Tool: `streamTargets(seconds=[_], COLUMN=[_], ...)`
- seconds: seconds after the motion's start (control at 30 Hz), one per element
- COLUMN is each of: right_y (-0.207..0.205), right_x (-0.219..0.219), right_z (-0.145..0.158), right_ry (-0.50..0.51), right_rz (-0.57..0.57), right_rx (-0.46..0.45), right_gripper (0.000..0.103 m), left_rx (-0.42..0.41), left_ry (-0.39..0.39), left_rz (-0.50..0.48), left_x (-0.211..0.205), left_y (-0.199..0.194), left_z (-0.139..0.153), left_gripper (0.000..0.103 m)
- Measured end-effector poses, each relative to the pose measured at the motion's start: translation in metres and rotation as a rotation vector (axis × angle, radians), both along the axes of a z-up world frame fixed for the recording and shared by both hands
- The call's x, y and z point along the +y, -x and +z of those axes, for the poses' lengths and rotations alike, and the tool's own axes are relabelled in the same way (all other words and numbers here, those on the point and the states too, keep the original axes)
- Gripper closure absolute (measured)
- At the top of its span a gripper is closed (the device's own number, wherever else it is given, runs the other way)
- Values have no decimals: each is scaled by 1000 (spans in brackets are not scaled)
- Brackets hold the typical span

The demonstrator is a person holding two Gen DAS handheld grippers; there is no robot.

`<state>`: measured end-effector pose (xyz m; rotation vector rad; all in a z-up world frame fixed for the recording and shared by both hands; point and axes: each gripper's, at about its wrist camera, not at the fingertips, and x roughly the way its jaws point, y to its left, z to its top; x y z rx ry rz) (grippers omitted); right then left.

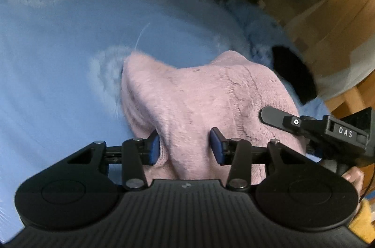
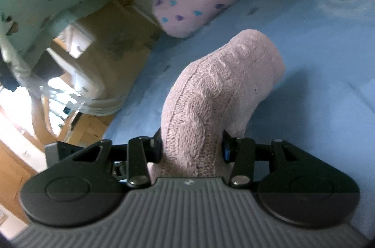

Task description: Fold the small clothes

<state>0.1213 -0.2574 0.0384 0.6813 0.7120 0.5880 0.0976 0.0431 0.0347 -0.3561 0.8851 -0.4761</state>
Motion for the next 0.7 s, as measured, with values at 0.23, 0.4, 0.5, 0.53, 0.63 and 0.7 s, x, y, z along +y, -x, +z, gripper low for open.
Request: streamTargets(seconds=[0.23, 0.4, 0.5, 0.53, 0.63, 0.7], right_y=[4, 13, 27, 32, 55, 68], right_x=[-20, -15, -12, -13, -14, -11], right_z=[-48, -43, -33, -30, -19, -15], right_ry=[154, 202, 244, 254, 287, 331], right_rz=[-92, -123, -158, -171, -192, -187], right_rx=[120, 96, 70, 58, 13, -7], right_gripper=[45, 41, 40, 40, 41, 41], left_rx=[-35, -66, -74, -80, -102, -116], left_ry=[-137, -226, -255, -263, -317, -377], left_rz=[16, 16, 21, 22, 30, 39], left_x=[-21, -30, -29, -29, -25, -25], left_y=[13, 25, 34, 39, 54, 59], left_z=[-7, 3, 10, 11, 14, 11], left_gripper=[42, 41, 39, 38, 36, 34])
